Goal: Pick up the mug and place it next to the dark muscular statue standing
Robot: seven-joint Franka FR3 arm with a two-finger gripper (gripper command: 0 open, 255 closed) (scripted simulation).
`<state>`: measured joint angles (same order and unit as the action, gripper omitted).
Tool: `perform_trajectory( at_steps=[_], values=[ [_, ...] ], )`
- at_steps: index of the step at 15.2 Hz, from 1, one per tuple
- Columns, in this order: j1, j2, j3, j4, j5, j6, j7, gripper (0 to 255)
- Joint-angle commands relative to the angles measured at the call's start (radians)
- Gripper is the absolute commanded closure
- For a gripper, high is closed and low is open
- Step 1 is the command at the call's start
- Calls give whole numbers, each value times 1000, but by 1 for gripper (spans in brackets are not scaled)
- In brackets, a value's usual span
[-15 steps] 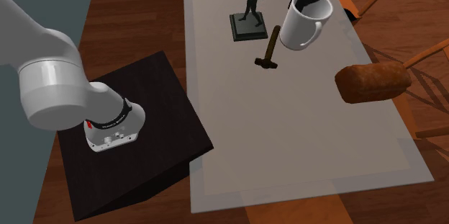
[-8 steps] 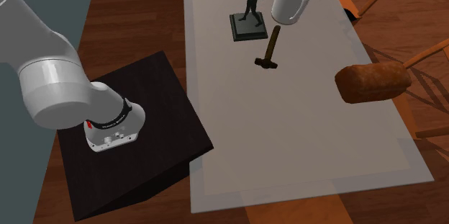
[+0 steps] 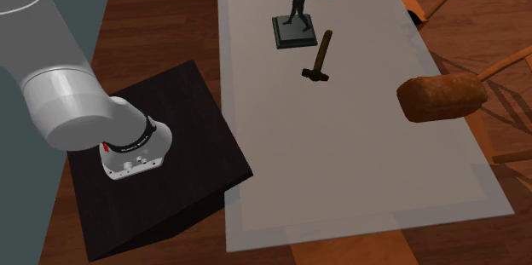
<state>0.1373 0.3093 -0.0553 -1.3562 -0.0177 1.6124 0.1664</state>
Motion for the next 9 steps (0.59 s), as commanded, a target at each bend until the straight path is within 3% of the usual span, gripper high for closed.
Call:
perform_trajectory(
  at_steps=[1,5,9],
  values=[
    [25,55,14,80,0,-25,40,255],
    [68,169,33,255,-1,-88,101,255],
    [69,152,33,173,-1,-24,103,255]
  ],
)
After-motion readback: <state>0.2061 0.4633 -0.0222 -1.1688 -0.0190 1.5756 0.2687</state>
